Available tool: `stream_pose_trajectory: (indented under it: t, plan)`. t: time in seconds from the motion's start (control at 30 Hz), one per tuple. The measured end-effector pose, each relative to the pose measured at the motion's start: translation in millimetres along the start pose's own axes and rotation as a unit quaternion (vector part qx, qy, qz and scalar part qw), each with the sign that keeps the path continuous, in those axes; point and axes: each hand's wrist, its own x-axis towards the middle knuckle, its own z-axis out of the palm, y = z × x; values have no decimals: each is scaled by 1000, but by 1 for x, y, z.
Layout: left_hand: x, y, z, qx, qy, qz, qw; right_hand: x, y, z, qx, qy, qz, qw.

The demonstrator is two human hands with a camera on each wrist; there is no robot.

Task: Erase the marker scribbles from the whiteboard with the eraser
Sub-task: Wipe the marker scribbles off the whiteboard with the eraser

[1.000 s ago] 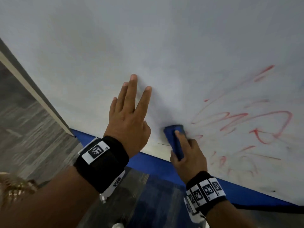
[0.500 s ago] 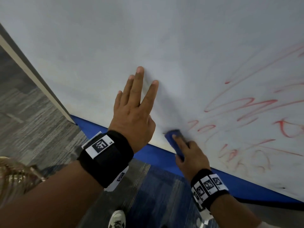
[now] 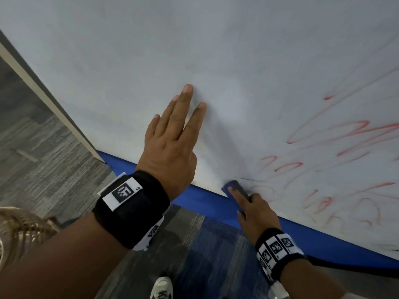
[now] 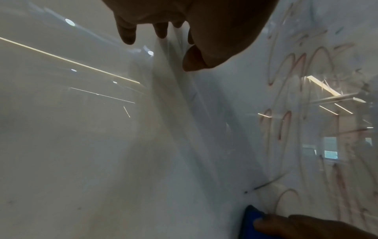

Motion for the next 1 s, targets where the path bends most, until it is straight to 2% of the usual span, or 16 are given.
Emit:
stream_pose_trajectory:
  t: [0.07, 0.1, 0.17, 0.23, 0.3, 0.37, 0.5, 0.57, 0.6, 0.63, 0.7, 0.73, 0.77, 0.83, 0.93, 1.0]
  plan:
    - [-2, -6, -1, 4, 2, -11, 1000, 0, -12, -8, 10, 3, 15, 1000]
    - [-3, -9, -2, 5, 1, -21, 1000, 2, -28, -20, 20, 35, 12, 999]
    - [-6, -13, -1, 2, 1, -38, 999, 12, -64, -53, 74, 165, -17, 983]
    - [-8, -14, 0, -2, 6, -46, 999, 28, -92, -86, 112, 280, -79, 950]
    - [-9, -14, 1, -9, 4, -49, 999, 42, -104, -96, 112, 317, -107, 936]
    - [-9, -15, 1, -13, -4, -50, 999, 41, -101, -86, 83, 269, -90, 955]
    - [-14, -15, 3, -18, -15, -46, 999, 9, -35, -25, 34, 74, -3, 997]
    - [-18, -10, 7, -28, -28, -47, 998, -5, -16, -23, 16, 52, 23, 998]
    - [-21, -6, 9, -32, -35, -49, 998, -7, -15, -31, 14, 75, 20, 997]
    - [-23, -2, 11, -38, -40, -52, 997, -8, -16, -42, 30, 131, 18, 991]
    - [-26, 7, 16, -47, -48, -56, 996, -7, -15, -68, 63, 298, -4, 952]
    - [-26, 10, 19, -49, -51, -58, 996, -7, -13, -76, 71, 357, -24, 931]
    - [-26, 12, 21, -50, -53, -60, 996, -7, -10, -81, 81, 382, -32, 920]
    - [-27, 16, 26, -53, -56, -63, 995, -10, 1, -74, 88, 358, -11, 930]
    - [-27, 18, 30, -52, -59, -71, 994, -23, 26, -42, 71, 160, 33, 984]
    - [-27, 20, 32, -49, -62, -76, 994, -30, 35, -37, 41, 83, 41, 995]
